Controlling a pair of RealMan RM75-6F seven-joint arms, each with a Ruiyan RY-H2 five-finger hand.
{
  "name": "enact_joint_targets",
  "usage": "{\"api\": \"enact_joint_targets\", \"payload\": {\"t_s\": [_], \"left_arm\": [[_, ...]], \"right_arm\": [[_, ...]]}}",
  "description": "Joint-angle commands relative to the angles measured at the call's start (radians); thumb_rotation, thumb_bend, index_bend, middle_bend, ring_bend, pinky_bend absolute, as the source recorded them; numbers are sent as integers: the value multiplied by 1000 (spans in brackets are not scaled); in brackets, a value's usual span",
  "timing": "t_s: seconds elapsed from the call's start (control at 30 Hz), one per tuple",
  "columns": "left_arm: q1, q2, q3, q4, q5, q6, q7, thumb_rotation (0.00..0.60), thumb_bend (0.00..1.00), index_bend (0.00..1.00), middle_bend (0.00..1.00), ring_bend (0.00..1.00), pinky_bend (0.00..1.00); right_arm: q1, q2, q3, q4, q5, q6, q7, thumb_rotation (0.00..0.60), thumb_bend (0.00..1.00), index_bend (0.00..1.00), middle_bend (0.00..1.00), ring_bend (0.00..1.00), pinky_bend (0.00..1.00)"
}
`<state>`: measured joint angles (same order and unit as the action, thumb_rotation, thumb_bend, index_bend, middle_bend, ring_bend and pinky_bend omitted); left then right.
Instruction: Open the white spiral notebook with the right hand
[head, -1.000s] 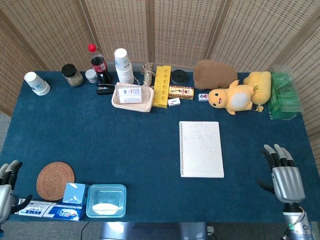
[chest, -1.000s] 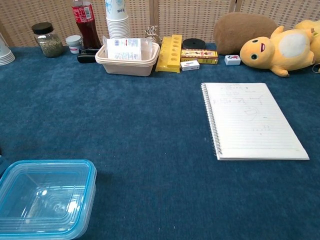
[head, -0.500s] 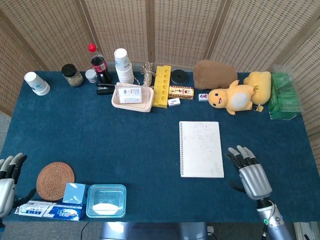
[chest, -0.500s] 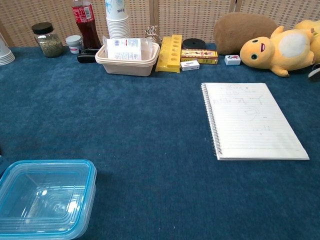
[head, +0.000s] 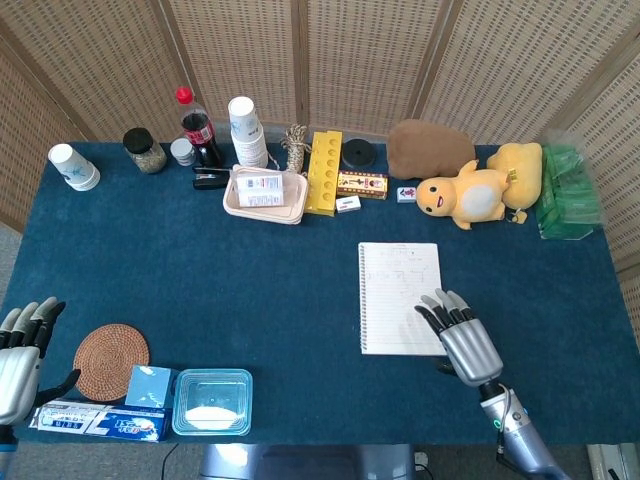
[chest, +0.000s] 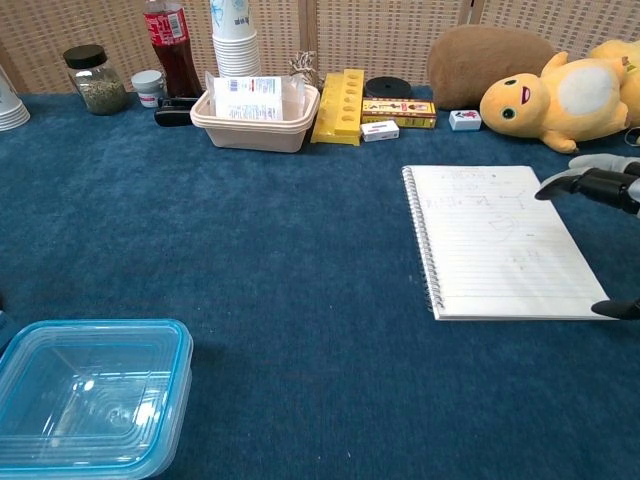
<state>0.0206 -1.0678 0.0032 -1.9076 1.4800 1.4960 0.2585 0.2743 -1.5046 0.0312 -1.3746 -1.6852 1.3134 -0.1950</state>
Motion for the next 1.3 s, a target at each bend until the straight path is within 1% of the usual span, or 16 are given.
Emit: {"api": "enact_joint_targets", "payload": {"t_s": [0.03,0.37,0.57,1.3], "left_arm": [[-1,1,1,0,-2,-1,1,600,200,96,66,23,0],[-1,6,5,-3,-2,3,-1,600,201,96,65,23,0],[4,2,10,0,-4,9,-6,600,201,96,65,23,0],[15,2,22,0,11,31,-11,600,201,96,65,22,0]], "right_arm": [[7,-29,-3,42,7,-2,8,600,119,159,181,59,127],[13,-74,-22,143,12,0,42,600,120,149,179,59,126],[10,-82,-27,193,15,20,73,600,120,149,179,59,126],[0,-82,-47,262,31,45,127,600,121,149,179,59,126]]}}
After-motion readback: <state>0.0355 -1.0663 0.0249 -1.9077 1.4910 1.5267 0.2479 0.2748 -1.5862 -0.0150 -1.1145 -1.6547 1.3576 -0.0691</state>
